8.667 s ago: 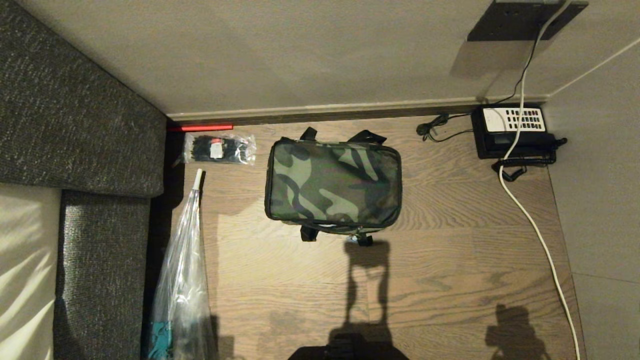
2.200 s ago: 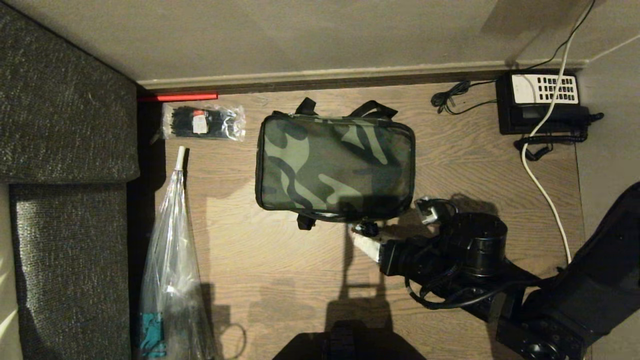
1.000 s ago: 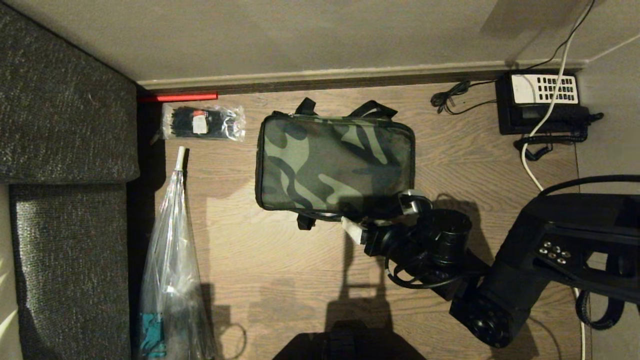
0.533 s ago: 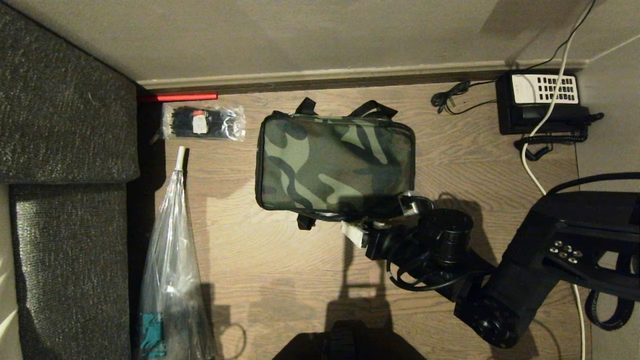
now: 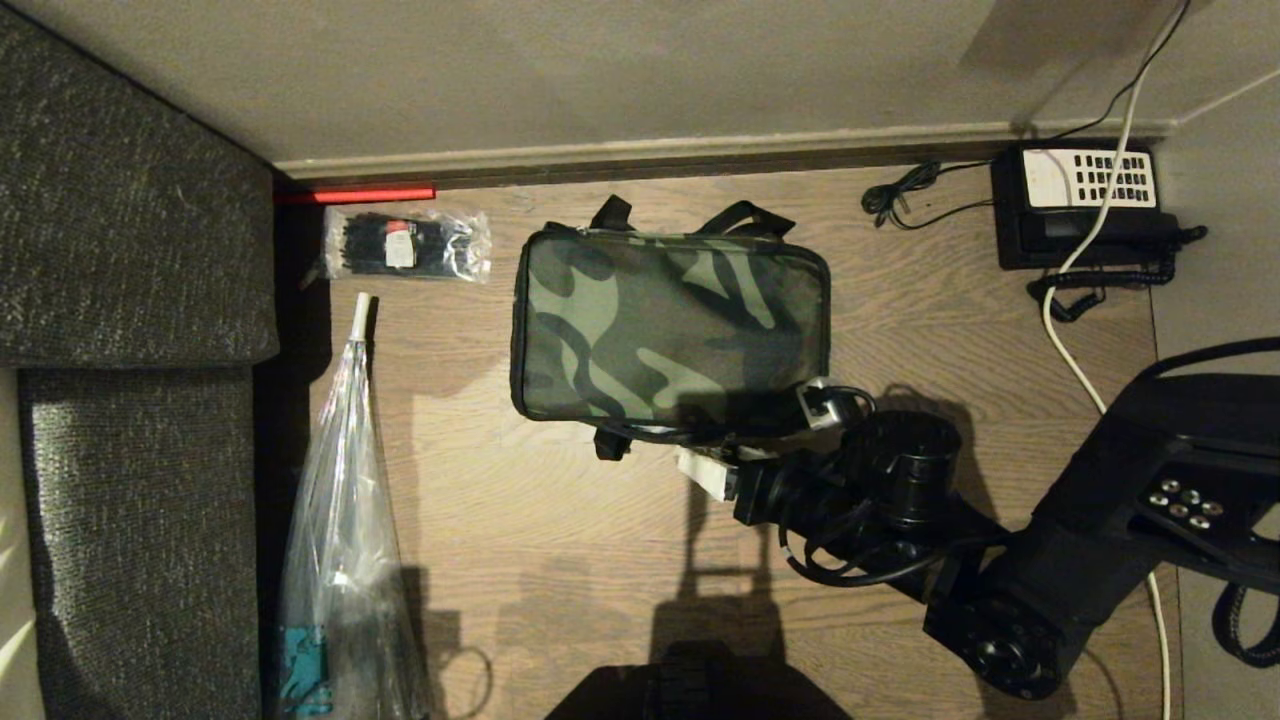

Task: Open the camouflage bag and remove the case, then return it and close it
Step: Open the top of the storage box

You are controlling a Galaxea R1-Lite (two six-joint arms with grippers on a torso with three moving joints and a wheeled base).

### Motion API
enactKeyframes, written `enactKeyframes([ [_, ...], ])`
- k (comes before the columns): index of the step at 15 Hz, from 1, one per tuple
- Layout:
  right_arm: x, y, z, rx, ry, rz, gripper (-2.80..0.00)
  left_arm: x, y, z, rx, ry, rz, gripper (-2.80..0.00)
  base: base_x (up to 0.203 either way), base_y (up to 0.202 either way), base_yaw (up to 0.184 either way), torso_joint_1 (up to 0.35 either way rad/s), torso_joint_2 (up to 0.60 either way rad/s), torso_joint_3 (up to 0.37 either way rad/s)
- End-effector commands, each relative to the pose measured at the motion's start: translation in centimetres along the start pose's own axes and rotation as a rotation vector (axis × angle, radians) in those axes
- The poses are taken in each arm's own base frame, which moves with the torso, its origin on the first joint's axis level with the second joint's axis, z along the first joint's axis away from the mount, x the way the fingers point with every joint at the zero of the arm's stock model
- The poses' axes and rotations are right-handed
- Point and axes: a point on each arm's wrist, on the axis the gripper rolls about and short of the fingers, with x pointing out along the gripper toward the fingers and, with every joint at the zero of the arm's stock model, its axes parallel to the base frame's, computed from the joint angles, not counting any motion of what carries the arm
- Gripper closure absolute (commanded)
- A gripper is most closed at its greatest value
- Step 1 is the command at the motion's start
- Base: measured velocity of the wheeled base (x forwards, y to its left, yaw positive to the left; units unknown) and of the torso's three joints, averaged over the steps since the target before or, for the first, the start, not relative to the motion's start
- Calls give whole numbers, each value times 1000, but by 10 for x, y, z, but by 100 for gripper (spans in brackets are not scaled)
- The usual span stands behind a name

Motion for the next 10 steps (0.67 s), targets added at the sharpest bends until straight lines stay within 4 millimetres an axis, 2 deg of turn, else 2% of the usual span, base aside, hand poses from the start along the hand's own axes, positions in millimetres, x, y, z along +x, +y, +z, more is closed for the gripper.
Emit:
enactKeyframes([
  [1, 3, 0, -2, 2, -3, 6, -280, 0, 0, 0, 0, -2, 0, 0, 0, 0, 0, 0, 0, 0],
  [10, 12, -2, -7, 0, -74, 25, -280, 0, 0, 0, 0, -2, 0, 0, 0, 0, 0, 0, 0, 0],
])
